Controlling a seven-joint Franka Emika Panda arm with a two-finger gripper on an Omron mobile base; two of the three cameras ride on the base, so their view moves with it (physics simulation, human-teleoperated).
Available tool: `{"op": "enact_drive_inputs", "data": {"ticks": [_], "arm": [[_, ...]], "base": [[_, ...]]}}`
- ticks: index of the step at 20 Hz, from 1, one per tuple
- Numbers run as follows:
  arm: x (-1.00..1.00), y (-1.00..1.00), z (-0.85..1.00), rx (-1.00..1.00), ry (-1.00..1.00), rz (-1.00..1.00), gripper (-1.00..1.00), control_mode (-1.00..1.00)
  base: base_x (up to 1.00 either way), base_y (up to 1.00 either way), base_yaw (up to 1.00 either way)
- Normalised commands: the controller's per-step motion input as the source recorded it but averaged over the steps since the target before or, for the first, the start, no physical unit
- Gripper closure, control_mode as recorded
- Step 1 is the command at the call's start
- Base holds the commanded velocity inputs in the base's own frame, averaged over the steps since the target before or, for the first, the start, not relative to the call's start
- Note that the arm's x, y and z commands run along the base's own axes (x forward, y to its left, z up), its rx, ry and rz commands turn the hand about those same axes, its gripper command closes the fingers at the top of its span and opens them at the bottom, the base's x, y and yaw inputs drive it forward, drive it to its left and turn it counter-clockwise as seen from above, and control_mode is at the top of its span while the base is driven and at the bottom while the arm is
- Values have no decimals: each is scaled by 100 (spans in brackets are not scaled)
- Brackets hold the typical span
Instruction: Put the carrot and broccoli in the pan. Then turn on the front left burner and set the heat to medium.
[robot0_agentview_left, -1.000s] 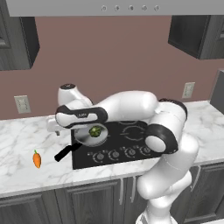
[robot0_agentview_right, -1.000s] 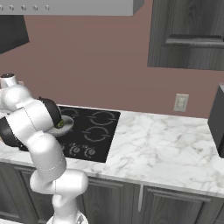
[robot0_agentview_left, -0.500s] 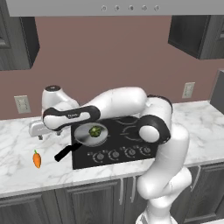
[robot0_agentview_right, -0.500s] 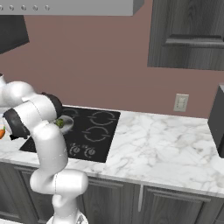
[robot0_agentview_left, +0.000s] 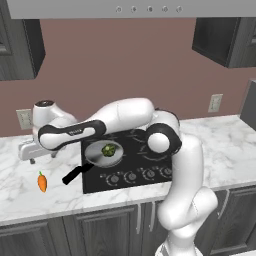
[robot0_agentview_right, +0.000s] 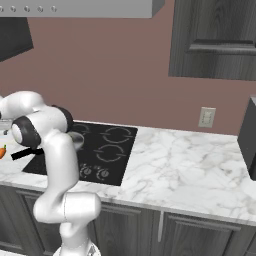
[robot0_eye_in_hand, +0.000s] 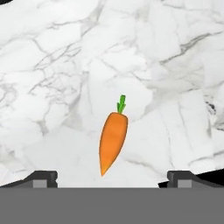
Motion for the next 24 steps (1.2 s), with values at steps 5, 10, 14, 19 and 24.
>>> {"op": "enact_drive_inputs", "data": {"ticks": [5,10,14,19,24], "arm": [[-14,0,-10,0,0,-2,-100,-100],[-3,0,-30,0,5,-12,-100,-100],[0,0,-52,0,3,-15,-100,-100],[0,0,-50,0,4,-15,-100,-100],[8,18,-26,0,0,-7,-100,-100]], "base": [[0,0,0],[0,0,0],[0,0,0],[0,0,0],[0,0,0]]}}
